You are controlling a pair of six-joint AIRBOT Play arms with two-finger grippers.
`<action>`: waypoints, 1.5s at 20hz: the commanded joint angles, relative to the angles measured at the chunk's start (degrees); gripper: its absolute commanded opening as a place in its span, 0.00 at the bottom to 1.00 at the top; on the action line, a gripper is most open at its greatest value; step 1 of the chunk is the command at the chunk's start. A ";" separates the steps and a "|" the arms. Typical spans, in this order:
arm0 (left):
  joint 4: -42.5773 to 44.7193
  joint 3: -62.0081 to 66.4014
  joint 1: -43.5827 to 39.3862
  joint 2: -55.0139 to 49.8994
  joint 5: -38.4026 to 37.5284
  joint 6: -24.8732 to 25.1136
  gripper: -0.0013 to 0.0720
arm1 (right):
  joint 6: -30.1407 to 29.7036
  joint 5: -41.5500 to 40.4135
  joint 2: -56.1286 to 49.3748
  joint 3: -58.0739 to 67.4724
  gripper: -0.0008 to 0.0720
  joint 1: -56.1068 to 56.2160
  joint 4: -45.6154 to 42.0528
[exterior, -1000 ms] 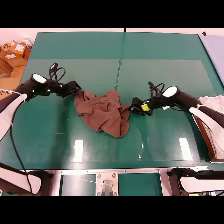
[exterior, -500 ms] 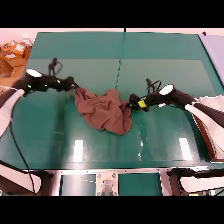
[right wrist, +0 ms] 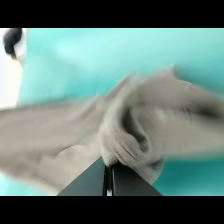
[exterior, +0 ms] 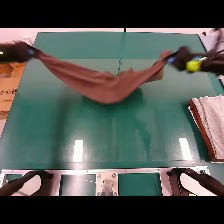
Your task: Fold the shirts.
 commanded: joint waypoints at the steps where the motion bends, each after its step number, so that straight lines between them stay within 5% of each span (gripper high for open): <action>1: 4.39 0.15 1.05 14.03 0.85 -3.30 0.04 | -1.11 1.27 10.97 5.16 0.03 -6.56 0.13; 8: 14.53 6.38 1.03 22.75 1.73 -11.23 0.04 | -2.62 -2.40 25.07 9.62 0.03 -20.09 -3.15; 15: 14.32 0.39 1.03 11.21 0.37 -12.74 0.04 | -2.60 -2.45 23.96 -5.14 0.03 -17.64 -3.76; 21: 4.37 -11.30 0.96 -8.46 6.40 -3.74 0.05 | -4.11 -13.51 16.94 -35.47 0.03 -9.31 -3.78; 25: -4.28 -11.74 0.98 -22.36 14.60 2.84 0.05 | -4.11 -24.39 6.21 -42.12 0.03 -6.80 -3.74; 26: -5.70 -11.69 0.98 -24.00 16.11 3.30 0.37 | -4.11 -25.40 3.63 -41.46 0.03 -6.82 -3.78; 27: -5.40 -11.69 1.03 -24.70 16.76 3.26 0.88 | -4.13 -25.88 1.27 -40.28 0.03 -7.02 -3.96; 28: -3.08 -11.28 1.05 -24.52 15.80 3.06 0.87 | -5.07 -25.86 -0.48 -38.91 0.03 -7.30 -3.98; 30: 5.33 -8.59 1.05 -23.67 6.97 2.82 0.63 | -8.02 -25.86 -2.23 -36.28 0.03 -7.54 -3.98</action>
